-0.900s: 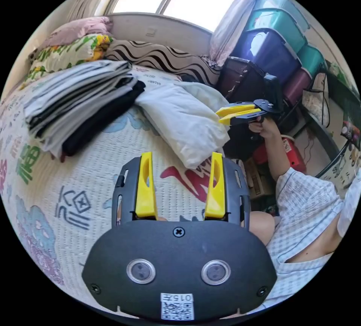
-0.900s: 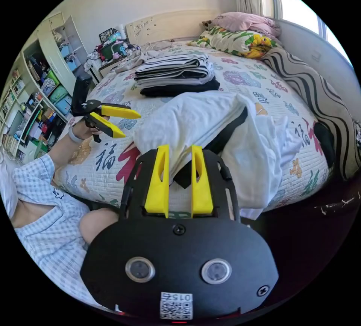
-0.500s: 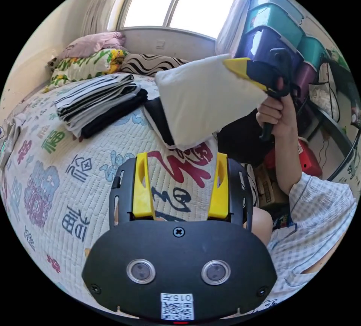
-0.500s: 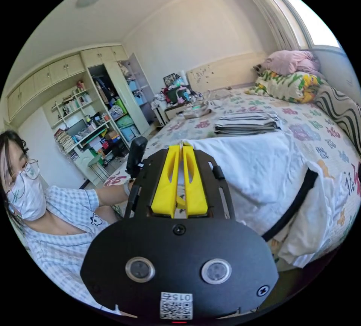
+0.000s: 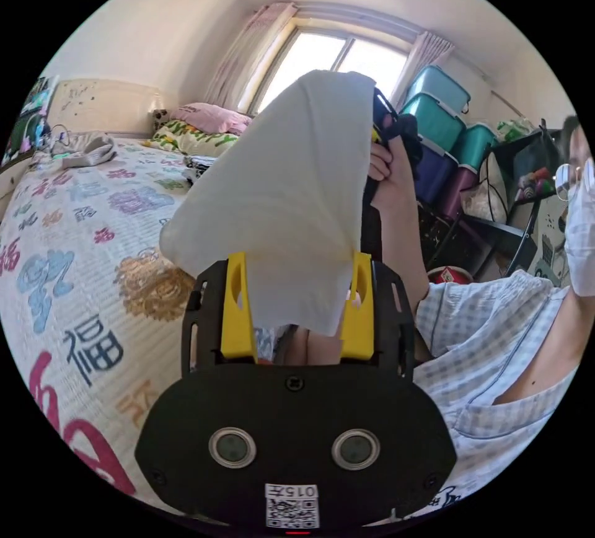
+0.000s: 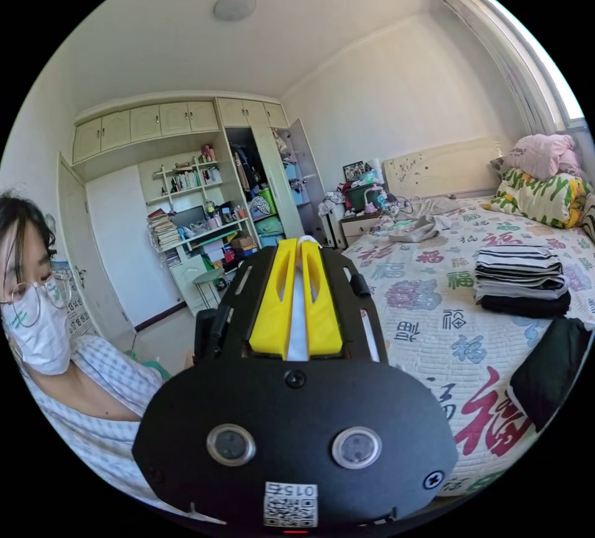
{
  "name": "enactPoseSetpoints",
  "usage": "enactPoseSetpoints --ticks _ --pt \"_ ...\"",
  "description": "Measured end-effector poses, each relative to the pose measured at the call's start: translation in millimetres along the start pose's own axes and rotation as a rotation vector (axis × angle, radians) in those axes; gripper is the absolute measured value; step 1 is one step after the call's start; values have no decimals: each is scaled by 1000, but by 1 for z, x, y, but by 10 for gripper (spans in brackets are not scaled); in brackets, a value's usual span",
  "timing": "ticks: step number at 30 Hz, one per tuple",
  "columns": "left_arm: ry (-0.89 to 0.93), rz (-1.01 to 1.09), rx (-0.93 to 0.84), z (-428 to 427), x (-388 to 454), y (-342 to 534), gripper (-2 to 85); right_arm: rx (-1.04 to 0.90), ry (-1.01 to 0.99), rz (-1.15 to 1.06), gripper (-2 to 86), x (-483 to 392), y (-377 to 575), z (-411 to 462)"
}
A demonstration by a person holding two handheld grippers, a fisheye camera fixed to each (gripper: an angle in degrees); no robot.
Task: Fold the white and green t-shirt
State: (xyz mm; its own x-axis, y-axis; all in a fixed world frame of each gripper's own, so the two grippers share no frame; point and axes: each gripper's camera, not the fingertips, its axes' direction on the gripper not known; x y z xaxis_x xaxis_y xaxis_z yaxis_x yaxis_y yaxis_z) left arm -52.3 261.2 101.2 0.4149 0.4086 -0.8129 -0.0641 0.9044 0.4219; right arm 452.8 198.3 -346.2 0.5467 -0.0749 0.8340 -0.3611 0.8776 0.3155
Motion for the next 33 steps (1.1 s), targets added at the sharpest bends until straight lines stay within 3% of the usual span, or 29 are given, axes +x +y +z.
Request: enactPoseSetpoints --ticks 5,7,9,12,20,23,28,31,33 --pt "-192 -49 80 -15 34 56 223 54 43 -25 2 -34 23 15" --pt "-331 -6 61 -2 38 64 191 57 30 -22 2 -44 29 19" --pt "-485 28 40 11 31 72 93 47 27 -37 2 -56 33 20" --pt "-426 57 102 -22 29 69 21 73 95 -84 1 -68 40 4" --pt "-392 237 230 -164 77 -5 1 100 39 -129 2 -76 52 -25" --pt "-368 275 184 -194 85 -40 1 87 -41 -106 2 -63 50 -7" --pt "-456 200 -12 -182 46 -81 5 -45 12 4 5 -11 48 73" --pt "-456 24 -145 -154 -33 -95 16 -272 88 95 9 50 52 157" --pt "-557 -168 -241 -130 -107 -89 38 -457 158 208 16 100 70 214"
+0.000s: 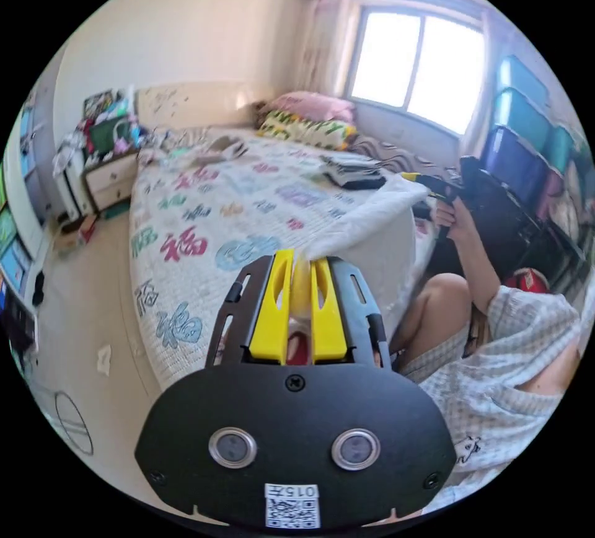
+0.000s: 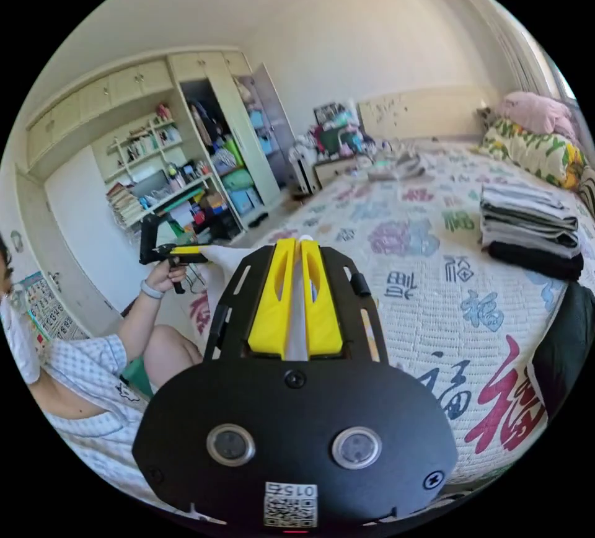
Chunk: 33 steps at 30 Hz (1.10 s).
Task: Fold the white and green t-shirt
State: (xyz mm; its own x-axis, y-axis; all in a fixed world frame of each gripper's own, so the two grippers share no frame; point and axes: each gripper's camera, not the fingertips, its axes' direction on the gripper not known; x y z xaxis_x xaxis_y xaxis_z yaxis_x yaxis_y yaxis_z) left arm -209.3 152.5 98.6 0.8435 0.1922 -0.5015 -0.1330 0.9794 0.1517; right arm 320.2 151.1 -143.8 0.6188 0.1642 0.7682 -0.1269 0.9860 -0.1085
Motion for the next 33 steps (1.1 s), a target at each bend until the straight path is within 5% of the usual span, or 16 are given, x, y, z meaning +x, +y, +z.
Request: enactPoseSetpoints --ticks 4,10,14,17,27,33 --pt "53 -77 -25 -3 -26 -3 66 -68 -77 -90 36 13 -6 18" --pt "120 422 47 -60 104 4 87 -90 -82 -234 57 10 -14 7" --pt "-7 660 -306 7 181 4 92 -162 -89 -231 59 16 -24 26" --pt "-21 693 -398 28 183 1 62 -192 -77 -258 60 14 -31 35" --pt "191 -11 183 -109 -26 -61 2 -253 67 -222 95 32 -61 56" --pt "650 58 34 -109 -59 -64 -4 -258 -237 -118 111 49 -79 79"
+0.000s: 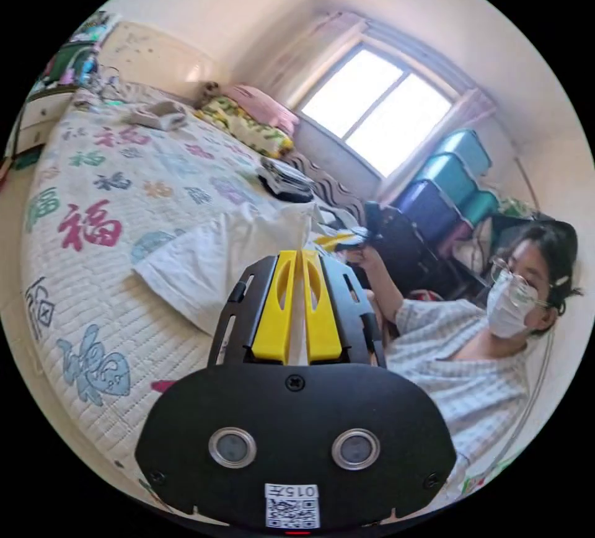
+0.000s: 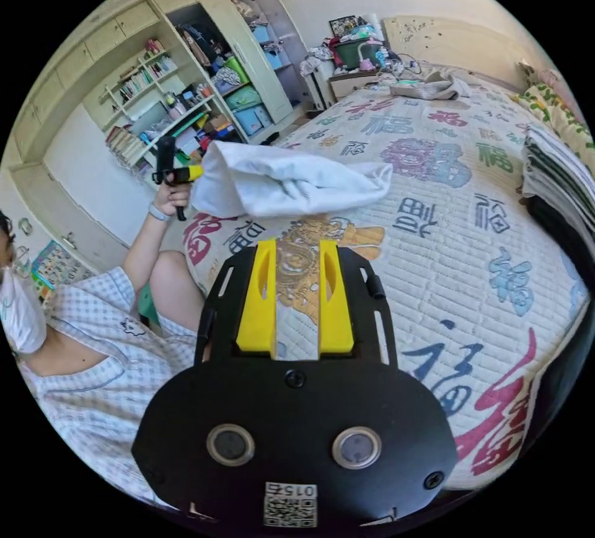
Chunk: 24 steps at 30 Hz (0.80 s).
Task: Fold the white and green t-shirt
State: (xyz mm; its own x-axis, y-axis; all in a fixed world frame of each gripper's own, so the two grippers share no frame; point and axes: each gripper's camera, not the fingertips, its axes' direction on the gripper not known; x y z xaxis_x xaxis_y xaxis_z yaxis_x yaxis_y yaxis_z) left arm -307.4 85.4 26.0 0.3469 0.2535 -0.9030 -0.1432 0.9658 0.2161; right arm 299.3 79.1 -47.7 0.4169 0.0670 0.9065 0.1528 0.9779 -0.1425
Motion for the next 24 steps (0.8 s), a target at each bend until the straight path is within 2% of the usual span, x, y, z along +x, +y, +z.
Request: enactPoseSetpoints --ticks 2,4,6,10,13,15,17,19,24 --pt "-26 42 -75 6 13 -2 -4 -14 -9 20 126 4 -7 8" --pt "-20 66 -112 7 21 -2 -5 60 -108 86 133 15 -9 9" --pt "10 72 -127 0 25 1 -6 178 -326 197 125 38 -5 7" --pt "-44 56 -79 -18 28 4 -6 198 -285 212 66 48 -6 1" --pt "-136 24 69 -44 29 6 -6 87 -168 78 73 30 -16 2" --pt "-101 -6 187 -66 23 9 -7 23 -29 22 65 15 -20 13" --pt "-81 -27 243 -78 20 11 -7 15 64 23 18 11 -23 17" --pt "-98 -27 330 -95 22 15 -7 47 26 35 8 12 -24 5" --pt "-15 55 630 -163 66 36 -8 299 -31 12 -2 -4 -13 -86"
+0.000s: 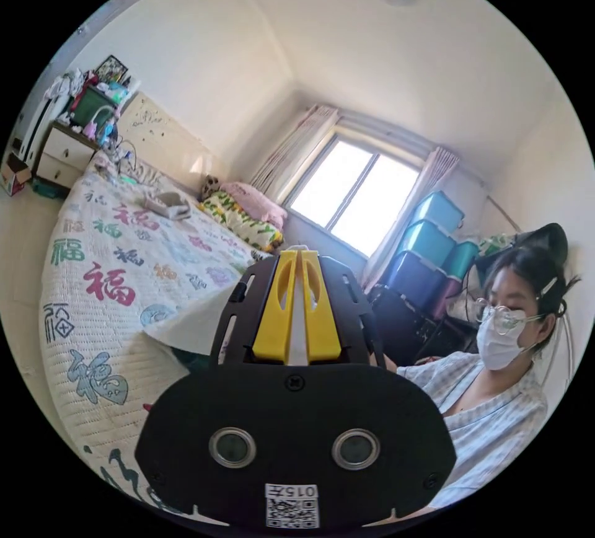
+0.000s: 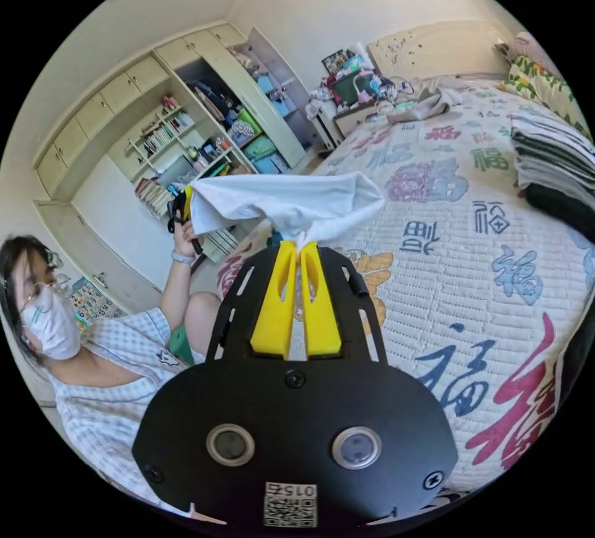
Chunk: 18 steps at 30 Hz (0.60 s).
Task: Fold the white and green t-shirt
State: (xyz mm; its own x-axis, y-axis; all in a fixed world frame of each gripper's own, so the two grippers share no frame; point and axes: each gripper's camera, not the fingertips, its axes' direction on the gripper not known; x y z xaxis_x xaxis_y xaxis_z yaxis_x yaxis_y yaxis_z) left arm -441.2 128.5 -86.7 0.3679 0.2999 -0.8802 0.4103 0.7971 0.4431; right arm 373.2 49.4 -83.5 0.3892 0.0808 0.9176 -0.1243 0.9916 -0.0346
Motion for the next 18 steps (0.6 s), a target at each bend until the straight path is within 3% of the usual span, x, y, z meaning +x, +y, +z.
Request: enactPoseSetpoints --ticks 5,10,13,18 --pt "26 117 164 -58 57 -20 -8 129 132 -167 -3 -64 -15 -73" --pt "-83 106 149 -76 76 -29 -8 153 244 -231 -2 -91 -44 -90" --pt "-212 -23 75 -75 43 -8 -7 80 259 -167 1 -66 -69 -55" --pt "-564 -227 -246 -58 -31 72 5 -280 338 128 40 38 -74 65"
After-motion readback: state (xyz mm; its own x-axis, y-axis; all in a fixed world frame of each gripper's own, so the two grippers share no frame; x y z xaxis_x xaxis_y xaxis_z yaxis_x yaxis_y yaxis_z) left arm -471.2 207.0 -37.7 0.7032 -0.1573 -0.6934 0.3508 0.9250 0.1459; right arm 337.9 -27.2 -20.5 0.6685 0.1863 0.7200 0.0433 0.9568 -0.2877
